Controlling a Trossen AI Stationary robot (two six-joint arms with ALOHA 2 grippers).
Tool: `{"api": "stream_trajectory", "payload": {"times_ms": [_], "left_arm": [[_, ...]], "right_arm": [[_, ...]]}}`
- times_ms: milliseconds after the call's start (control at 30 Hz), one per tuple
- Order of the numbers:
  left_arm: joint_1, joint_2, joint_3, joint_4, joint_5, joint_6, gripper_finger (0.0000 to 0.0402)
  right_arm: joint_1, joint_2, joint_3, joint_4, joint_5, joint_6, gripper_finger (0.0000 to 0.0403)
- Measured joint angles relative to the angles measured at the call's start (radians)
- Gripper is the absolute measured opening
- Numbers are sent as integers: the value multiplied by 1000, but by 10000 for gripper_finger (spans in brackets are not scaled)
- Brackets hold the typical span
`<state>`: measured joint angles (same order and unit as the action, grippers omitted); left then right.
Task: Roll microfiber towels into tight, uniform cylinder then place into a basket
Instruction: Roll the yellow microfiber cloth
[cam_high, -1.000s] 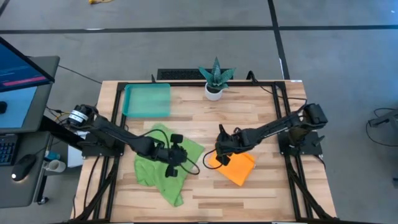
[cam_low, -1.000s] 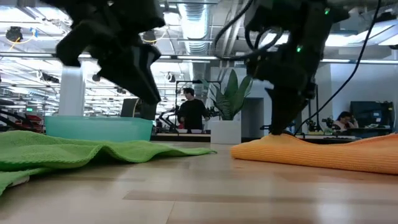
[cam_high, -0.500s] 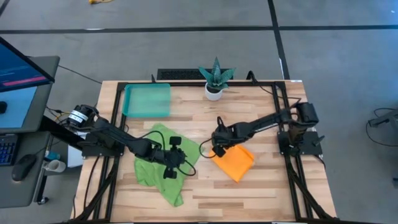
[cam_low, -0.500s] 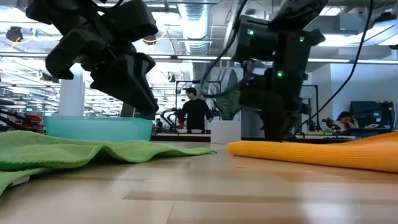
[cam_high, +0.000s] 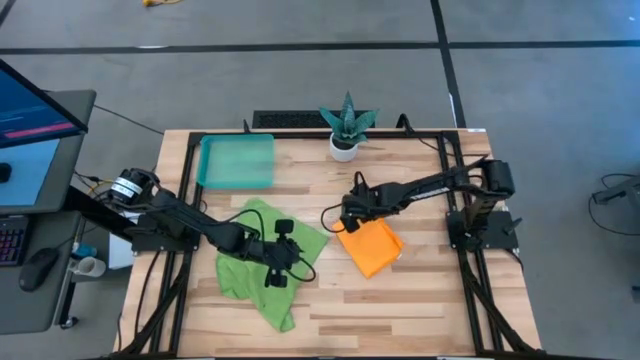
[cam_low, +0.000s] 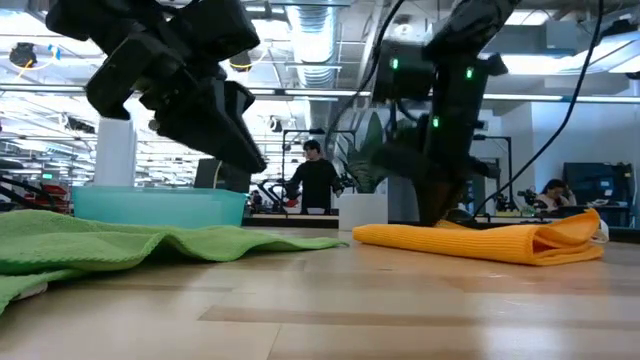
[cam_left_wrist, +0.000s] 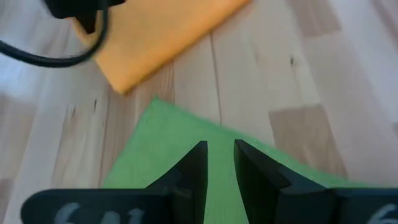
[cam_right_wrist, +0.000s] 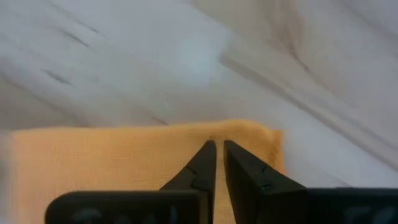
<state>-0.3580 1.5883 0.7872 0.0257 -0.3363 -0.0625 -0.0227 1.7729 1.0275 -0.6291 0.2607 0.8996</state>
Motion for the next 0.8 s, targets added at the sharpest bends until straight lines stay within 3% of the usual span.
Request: {"api": "stream_trajectory", "payload": {"times_ms": [167,333,567,800], "left_arm": [[6,0,-2,141,-1,79,70],[23,21,-9,321,-1,149,70],[74,131,-7,546,18,213,70],[137,288,85,614,118,204,70]], "right_arm": [[22,-94,0,-12,19,-31,54],[101,-226,-3,-79,148,-36,54],[254,-365,-44,-102,316,21,54],[339,-388,-46,-121,368,25,54]]}}
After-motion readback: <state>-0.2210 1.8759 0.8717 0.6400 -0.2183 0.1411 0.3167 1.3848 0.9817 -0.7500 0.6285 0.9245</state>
